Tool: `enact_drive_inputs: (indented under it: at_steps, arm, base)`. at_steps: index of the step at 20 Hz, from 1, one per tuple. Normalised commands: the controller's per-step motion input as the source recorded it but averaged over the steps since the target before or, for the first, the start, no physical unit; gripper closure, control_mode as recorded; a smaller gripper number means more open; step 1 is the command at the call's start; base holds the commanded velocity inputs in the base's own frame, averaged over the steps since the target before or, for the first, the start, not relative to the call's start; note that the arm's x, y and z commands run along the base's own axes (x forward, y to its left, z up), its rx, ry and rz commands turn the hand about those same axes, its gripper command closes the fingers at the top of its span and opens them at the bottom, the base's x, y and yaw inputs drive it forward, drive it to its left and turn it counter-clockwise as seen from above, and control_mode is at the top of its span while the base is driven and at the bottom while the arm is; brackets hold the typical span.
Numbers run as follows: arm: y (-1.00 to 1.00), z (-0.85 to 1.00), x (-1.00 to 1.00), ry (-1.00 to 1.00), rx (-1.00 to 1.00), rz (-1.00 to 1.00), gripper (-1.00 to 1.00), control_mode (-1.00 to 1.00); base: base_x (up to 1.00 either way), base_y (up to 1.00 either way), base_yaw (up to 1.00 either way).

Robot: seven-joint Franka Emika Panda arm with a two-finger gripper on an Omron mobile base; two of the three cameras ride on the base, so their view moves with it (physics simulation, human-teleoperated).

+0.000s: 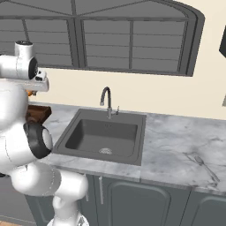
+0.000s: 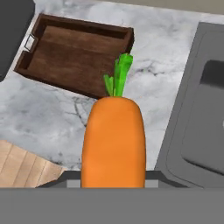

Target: Pick up all produce items and place them in the sink. Turn on the sink faucet to wash them. Then turn the sink off and put them in the tray.

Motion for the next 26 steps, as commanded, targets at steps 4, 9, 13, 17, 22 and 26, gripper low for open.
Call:
enact_drive_inputs:
  at_steps: [4,9,13,17,22,26]
  arm:
    - [0.5,-0.53,0.22,0.12,-0.12,0.16,1.0,-1.0]
    - [0.46,-0.59,0.26,0.07,-0.11,0.16,1.0,-1.0]
    - [0.45,-0.59,0.39,0.1,-0.1,0.15,1.0,-1.0]
    - [0.32,-0.56,0.36,0.08,-0.09,0.14,1.0,-1.0]
    - [0.24,-0.44,0.38,0.01,-0.01,0.13,1.0,-1.0]
    - [0.09,-0.41,0.35,0.0,0.0,0.09,1.0,-1.0]
  base:
    - [0.0,0.0,0.0]
    - [0.0,0.0,0.0]
    - [0.0,0.0,0.0]
    - [0.0,0.0,0.0]
    - [0.0,0.0,0.0]
    - [0.0,0.0,0.0]
